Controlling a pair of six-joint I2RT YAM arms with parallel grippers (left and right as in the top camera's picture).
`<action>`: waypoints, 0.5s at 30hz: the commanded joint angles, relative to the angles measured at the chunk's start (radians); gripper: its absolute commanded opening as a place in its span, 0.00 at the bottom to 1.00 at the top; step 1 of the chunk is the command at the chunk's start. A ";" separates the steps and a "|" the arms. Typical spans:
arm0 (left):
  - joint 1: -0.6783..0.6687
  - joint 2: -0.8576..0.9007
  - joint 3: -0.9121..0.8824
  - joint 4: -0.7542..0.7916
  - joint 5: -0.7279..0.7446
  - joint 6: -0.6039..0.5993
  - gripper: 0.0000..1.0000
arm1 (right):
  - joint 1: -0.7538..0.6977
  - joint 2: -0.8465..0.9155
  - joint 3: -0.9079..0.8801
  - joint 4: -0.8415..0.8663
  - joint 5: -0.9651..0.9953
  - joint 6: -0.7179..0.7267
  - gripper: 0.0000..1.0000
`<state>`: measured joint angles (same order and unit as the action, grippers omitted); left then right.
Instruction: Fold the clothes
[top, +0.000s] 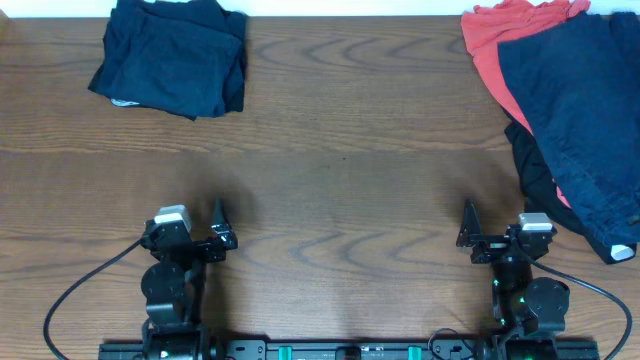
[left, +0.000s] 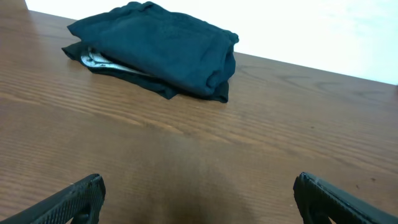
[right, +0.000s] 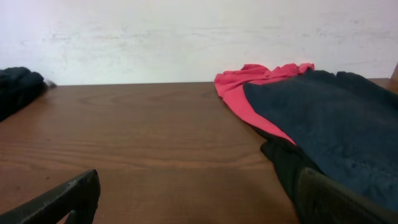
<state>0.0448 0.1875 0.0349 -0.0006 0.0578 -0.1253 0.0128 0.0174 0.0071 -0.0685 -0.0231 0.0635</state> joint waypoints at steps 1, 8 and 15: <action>0.005 -0.040 -0.024 0.007 0.013 0.017 0.98 | 0.007 -0.002 -0.002 -0.004 -0.004 -0.012 0.99; 0.005 -0.050 -0.031 0.001 0.005 0.028 0.98 | 0.007 -0.002 -0.002 -0.004 -0.004 -0.012 0.99; 0.005 -0.140 -0.031 -0.069 0.005 0.028 0.98 | 0.007 -0.002 -0.002 -0.004 -0.004 -0.012 0.99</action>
<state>0.0452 0.0933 0.0113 -0.0170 0.0601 -0.1112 0.0128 0.0174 0.0071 -0.0685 -0.0231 0.0631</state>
